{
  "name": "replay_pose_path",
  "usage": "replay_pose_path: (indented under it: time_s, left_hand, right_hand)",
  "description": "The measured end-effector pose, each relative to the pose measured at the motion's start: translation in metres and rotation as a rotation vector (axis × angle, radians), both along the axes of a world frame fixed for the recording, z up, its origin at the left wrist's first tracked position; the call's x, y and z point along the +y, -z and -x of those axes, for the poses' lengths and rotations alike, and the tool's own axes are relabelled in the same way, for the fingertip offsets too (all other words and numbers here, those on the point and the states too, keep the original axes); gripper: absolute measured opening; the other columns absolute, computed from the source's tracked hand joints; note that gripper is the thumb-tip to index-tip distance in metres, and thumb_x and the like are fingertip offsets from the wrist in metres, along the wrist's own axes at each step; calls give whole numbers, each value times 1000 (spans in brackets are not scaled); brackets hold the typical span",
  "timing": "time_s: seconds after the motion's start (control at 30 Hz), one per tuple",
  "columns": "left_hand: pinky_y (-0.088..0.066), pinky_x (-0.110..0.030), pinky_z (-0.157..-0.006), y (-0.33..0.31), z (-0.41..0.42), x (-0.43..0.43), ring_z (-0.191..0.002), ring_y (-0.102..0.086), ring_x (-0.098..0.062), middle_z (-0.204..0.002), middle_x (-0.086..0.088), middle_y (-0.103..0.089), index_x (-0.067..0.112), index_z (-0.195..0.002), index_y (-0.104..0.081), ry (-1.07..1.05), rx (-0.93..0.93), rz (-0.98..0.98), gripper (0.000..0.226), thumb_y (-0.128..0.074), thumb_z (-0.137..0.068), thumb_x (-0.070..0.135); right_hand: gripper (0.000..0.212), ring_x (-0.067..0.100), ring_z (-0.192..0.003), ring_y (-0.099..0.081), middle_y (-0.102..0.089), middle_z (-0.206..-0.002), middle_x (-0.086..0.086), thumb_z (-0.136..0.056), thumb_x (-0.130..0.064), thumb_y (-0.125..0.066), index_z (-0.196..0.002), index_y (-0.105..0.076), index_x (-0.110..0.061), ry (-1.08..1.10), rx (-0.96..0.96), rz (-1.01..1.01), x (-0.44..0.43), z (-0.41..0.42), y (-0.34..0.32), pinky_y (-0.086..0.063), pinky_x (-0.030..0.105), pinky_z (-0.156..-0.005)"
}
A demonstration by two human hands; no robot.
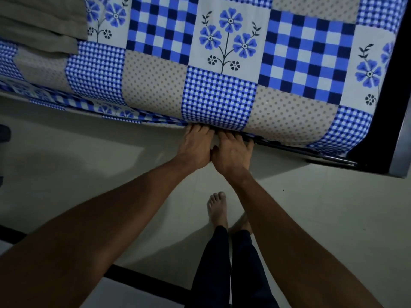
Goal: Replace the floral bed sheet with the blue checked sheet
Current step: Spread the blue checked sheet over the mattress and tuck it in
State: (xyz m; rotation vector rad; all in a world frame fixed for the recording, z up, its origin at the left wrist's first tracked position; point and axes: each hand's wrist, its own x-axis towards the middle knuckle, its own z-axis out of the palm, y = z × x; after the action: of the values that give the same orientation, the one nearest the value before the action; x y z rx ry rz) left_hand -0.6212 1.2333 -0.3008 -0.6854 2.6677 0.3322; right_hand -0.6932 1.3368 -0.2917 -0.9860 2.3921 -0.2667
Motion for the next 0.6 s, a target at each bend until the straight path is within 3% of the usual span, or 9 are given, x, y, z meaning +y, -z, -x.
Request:
replay_pose_path:
  time_s: [0.1,0.23,0.33,0.5,0.6]
  left_hand:
    - [-24,-42,-117,3,6,-4,-131,-44,-28,-139,-7,-54,13,-135,-54,-74,13,-96,65,-71,-73,26]
    - [-29,-43,-115,1,-8,-10,-134,-42,-31,-143,-12,-50,8,-137,-51,-54,124,-186,70,-72,-72,24]
    - [-28,-47,-116,2,-23,-14,-132,-45,-31,-141,-13,-52,4,-135,-53,-29,216,-161,67,-69,-71,17]
    - [-32,-47,-115,-4,-46,-9,-136,-41,-33,-147,-15,-45,2,-144,-44,-42,212,-93,76,-69,-74,18]
    - [-39,-44,-107,-11,-50,-21,-130,-41,-32,-145,-11,-42,6,-147,-36,-85,111,-16,83,-69,-72,18]
  right_hand:
    - [41,25,-117,-57,-66,-125,-3,-84,-32,-61,-123,-62,-21,23,63,156,5,-4,4,-41,45,-101]
    - [50,26,-115,-59,-67,-122,3,-75,-25,-67,-123,-63,-14,-67,29,236,0,-4,9,-44,41,-98]
    - [48,24,-120,-56,-65,-127,0,-81,-35,-67,-125,-60,-20,-90,6,97,-10,1,7,-37,40,-96]
    - [64,23,-140,-35,-44,-150,0,-88,-45,-56,-146,-39,-23,-130,-107,-187,-32,-2,-2,-23,48,-114]
    - [61,26,-139,-38,-45,-150,3,-90,-45,-55,-144,-41,-20,-112,-127,-153,-28,-1,-3,-23,49,-116]
